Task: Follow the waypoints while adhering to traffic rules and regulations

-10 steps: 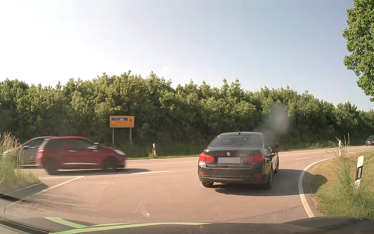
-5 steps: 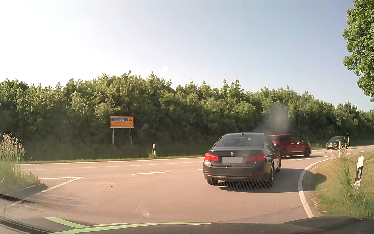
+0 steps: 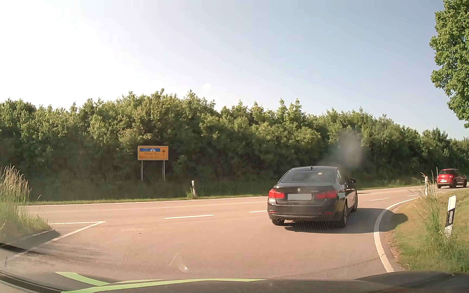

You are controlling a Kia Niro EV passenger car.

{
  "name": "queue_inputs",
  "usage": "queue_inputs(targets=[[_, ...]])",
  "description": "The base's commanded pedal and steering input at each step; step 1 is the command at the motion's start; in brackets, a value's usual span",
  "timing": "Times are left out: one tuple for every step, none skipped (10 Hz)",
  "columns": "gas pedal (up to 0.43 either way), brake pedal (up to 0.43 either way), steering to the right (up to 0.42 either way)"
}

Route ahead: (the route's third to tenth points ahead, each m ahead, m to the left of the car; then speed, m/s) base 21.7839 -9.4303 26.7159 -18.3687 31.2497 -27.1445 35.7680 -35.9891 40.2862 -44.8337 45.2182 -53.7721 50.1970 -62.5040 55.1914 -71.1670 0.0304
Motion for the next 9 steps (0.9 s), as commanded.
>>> queue_inputs(targets=[[0.000, 0.256, 0.099], [0.000, 0.043, 0.099], [0.000, 0.000, 0.099], [0.000, 0.000, 0.099], [0.000, 0.000, 0.099], [0.000, 0.000, 0.099], [0.000, 0.000, 0.099], [0.059, 0.000, 0.100], [0.079, 0.000, 0.102]])
